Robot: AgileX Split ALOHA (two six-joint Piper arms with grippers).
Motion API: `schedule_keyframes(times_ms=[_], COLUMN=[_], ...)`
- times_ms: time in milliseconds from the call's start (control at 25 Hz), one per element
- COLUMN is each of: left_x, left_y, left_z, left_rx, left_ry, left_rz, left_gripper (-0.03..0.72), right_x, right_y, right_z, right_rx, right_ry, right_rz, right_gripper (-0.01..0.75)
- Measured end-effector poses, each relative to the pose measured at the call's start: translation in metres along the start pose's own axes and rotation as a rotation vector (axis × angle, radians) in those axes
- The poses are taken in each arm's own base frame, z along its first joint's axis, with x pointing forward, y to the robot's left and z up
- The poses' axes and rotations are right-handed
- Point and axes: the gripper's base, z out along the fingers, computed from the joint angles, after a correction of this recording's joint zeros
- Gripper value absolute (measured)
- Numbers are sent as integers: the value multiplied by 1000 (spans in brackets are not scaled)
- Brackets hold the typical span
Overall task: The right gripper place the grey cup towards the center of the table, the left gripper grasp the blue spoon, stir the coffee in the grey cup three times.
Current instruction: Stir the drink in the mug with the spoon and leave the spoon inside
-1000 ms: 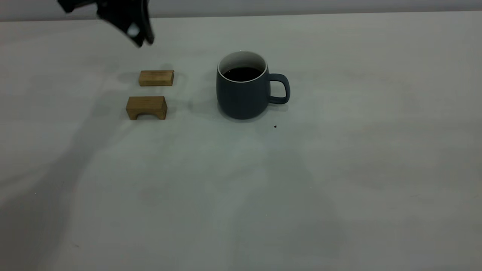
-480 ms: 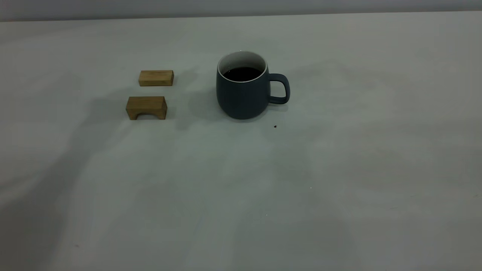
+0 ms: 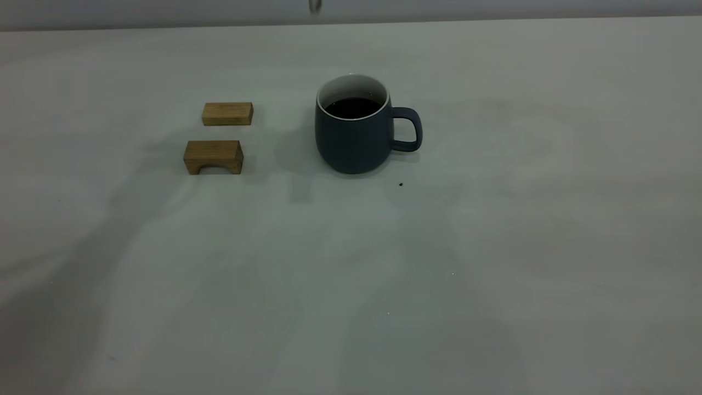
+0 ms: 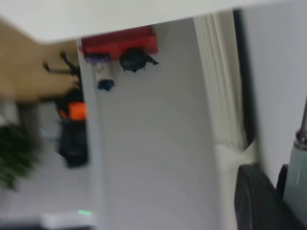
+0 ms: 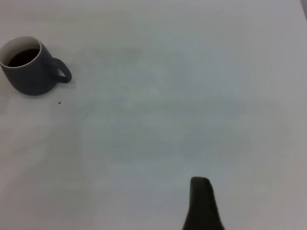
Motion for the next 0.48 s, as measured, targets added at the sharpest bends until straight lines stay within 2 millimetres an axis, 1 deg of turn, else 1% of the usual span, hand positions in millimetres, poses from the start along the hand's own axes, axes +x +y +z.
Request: schedule_keyframes(times_ms=[80, 160, 360, 480], left_x=[-4, -10, -31, -50], left_y=[1, 1, -5, -11], left_z=[7, 12, 25, 38], left_rx=[-11, -15, 26, 72], left_ry=[-5, -11, 23, 80], left_rz=[-132, -208, -256, -257], left_gripper=[127, 127, 127, 127], right_x=[0, 0, 0, 0], right_y=[0, 0, 0, 0], right_z=[0, 0, 0, 0], right_rx=[0, 0, 0, 0], right_ry=[0, 0, 0, 0], right_rz=[0, 0, 0, 0], right_gripper=[592, 592, 592, 592])
